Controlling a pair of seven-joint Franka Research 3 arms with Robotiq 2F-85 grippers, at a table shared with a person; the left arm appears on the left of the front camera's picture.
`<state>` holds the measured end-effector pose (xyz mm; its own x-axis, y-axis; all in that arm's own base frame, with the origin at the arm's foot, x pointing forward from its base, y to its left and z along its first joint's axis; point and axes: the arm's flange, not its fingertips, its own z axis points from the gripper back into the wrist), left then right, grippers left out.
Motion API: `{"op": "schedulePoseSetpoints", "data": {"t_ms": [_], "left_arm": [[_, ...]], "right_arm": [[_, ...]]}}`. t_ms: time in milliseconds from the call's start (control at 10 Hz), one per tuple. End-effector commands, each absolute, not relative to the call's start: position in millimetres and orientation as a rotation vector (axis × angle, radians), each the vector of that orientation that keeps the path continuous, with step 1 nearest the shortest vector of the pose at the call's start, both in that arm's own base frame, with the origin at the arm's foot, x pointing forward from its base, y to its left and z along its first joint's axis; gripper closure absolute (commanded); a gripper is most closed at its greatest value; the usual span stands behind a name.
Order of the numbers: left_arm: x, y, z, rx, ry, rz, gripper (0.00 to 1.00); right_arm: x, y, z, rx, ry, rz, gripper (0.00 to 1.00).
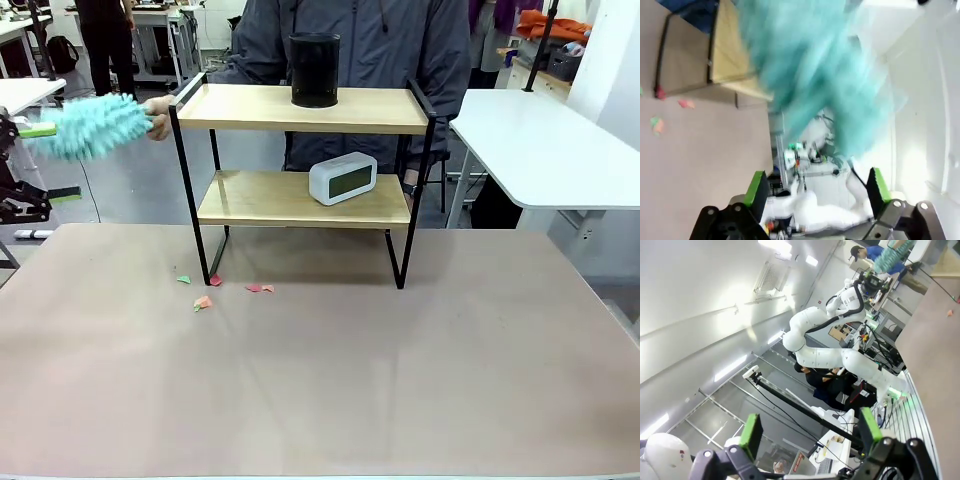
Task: Clean the shelf.
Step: Hand the Duster back to the human.
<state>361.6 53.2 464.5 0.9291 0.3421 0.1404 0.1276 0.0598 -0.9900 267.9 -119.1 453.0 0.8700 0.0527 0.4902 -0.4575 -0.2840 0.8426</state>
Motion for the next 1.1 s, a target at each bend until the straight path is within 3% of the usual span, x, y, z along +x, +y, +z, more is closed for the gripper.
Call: {"op": "schedulePoseSetpoints", "data": {"t_ms": [0, 200, 500, 700, 1000], "left_arm": [[306.7, 23.1, 466.9, -1.509, -0.266, 0.049, 0.00], [284.6, -17.8, 457.3, -1.466, -0.132, -0.057, 0.00], [284.0, -64.6, 437.9, -1.460, 0.038, -0.156, 0.00], [285.2, -85.3, 423.1, -1.441, 0.088, -0.173, 0.00], [306.6, -89.4, 363.0, -1.489, 0.022, 0.027, 0.00]], "right_arm": [[268.9, -123.8, 452.3, 1.785, -0.306, 0.538, 0.00], [271.4, -99.8, 453.4, 1.813, -0.301, 0.425, 0.00], [303.1, 7.1, 412.9, 1.725, -0.376, 0.145, 0.00], [321.4, 56.8, 387.5, 1.696, -0.306, 0.102, 0.00], [324.1, 90.9, 390.7, 1.597, -0.226, 0.206, 0.00]]}}
